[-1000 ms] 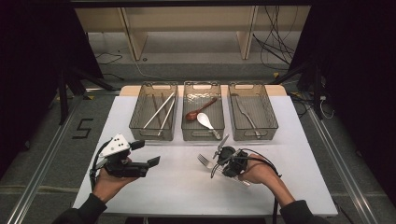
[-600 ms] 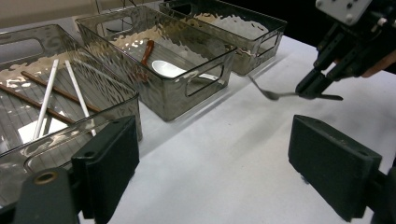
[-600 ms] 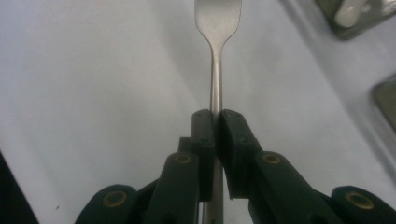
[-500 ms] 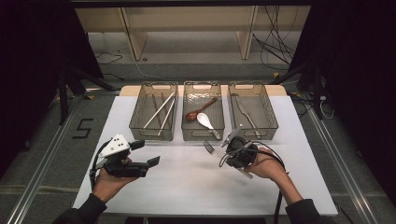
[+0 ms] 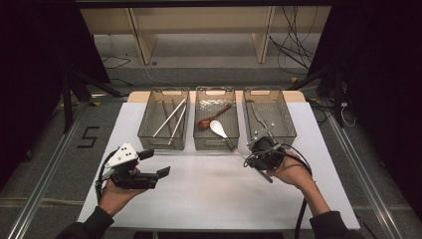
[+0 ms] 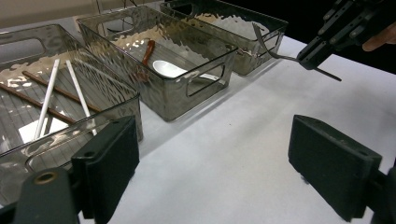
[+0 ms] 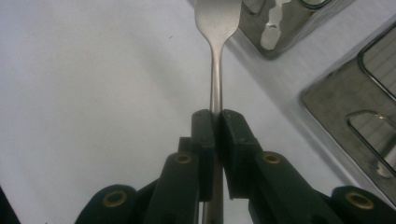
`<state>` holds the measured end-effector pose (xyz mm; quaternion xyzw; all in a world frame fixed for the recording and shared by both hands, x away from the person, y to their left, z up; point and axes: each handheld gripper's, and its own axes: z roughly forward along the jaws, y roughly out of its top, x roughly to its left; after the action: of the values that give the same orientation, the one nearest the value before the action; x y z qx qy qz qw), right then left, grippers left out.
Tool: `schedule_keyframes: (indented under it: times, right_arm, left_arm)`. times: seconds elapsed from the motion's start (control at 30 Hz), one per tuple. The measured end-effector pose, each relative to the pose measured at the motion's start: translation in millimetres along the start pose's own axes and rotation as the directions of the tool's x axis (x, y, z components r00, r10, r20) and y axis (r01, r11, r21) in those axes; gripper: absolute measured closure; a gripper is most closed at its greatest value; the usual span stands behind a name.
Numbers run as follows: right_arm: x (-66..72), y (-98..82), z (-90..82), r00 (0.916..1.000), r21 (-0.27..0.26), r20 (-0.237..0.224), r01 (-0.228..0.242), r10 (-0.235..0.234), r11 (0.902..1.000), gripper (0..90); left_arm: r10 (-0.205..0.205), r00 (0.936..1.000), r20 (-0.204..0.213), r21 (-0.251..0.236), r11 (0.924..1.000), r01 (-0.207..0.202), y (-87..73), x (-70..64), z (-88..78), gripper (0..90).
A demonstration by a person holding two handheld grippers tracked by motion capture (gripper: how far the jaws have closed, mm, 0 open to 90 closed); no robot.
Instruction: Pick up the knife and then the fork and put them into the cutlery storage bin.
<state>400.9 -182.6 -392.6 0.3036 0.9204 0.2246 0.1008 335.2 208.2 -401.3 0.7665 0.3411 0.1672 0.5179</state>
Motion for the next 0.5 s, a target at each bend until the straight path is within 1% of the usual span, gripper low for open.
schedule_keyframes:
  times: [0.17,0.3,0.33,0.5]
  right_arm:
    - [-4.5,-1.0,-2.0,0.9998,-0.018,0.0,-0.022,0.022,0.9996,84.6]
    - [-10.1,-0.7,-6.0,0.9988,-0.041,0.012,-0.047,0.047,0.9981,84.6]
    - [-11.8,-0.5,-7.6,0.9988,-0.049,0.014,-0.047,0.048,0.9977,84.7]
    - [-21.0,-0.4,-15.3,0.9962,-0.092,0.024,-0.082,0.084,0.9924,84.6]
  left_arm:
    - [0.002,1.0,-0.001,0.0,1.0,-0.002,0.1,0.0,0.0,15.8]
    - [0.001,1.0,-0.002,0.001,1.0,-0.001,0.1,0.2,-0.1,15.8]
    - [0.0,1.0,-0.002,0.0,1.0,0.0,0.1,0.3,-0.2,15.8]
    - [0.001,1.0,-0.003,0.002,1.0,-0.001,-0.1,0.4,0.1,15.8]
